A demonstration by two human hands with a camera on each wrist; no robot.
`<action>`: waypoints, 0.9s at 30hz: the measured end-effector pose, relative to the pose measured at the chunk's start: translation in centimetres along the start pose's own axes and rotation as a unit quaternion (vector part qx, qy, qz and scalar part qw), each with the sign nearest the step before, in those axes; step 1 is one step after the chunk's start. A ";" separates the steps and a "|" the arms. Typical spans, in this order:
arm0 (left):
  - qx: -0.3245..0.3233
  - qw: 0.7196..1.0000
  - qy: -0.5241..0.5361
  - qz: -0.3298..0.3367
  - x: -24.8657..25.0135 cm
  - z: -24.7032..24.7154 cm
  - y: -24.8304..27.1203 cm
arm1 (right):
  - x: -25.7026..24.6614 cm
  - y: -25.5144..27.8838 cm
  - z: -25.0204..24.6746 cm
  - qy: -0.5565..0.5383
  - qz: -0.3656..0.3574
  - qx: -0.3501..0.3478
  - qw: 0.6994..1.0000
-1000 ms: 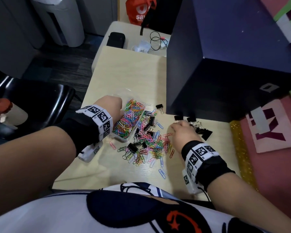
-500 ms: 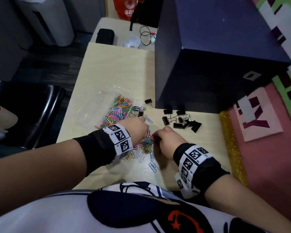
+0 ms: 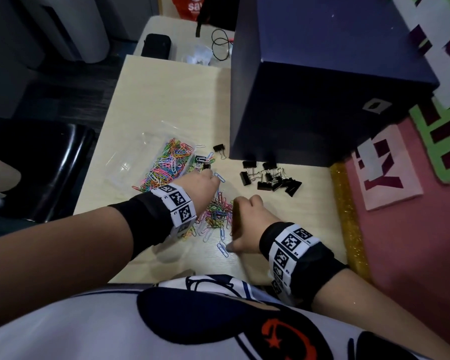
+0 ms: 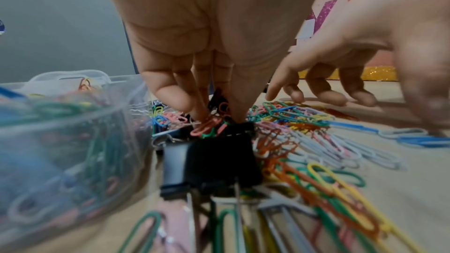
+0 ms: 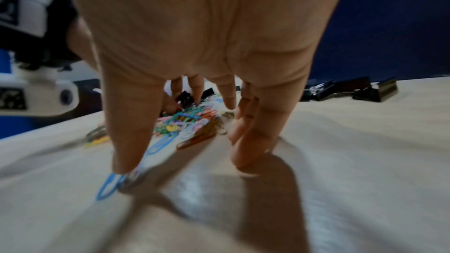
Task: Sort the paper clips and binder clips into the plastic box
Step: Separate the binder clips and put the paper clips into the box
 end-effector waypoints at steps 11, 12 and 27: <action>0.009 1.000 0.011 -0.008 -0.9 0.2 0.5 | -1.1 -2.1 -1.2 0.006 -0.042 0.082 0.996; 0.014 1.000 0.013 -0.010 -1.1 0.2 0.6 | -1.2 -2.4 -1.6 0.002 -0.043 0.094 0.995; 0.083 0.996 0.022 -0.030 -3.9 -1.1 2.6 | -3.5 -4.5 -2.7 0.108 -0.077 0.124 0.983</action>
Point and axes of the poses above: each hand's wrist, its own y-axis away from the middle knuckle, its own z-axis out of the palm, x = y × z, the point moved 5 cm from there along -y, towards the middle knuckle, and after that the axes turned 2 degrees about -y, right-handed, at the moved point
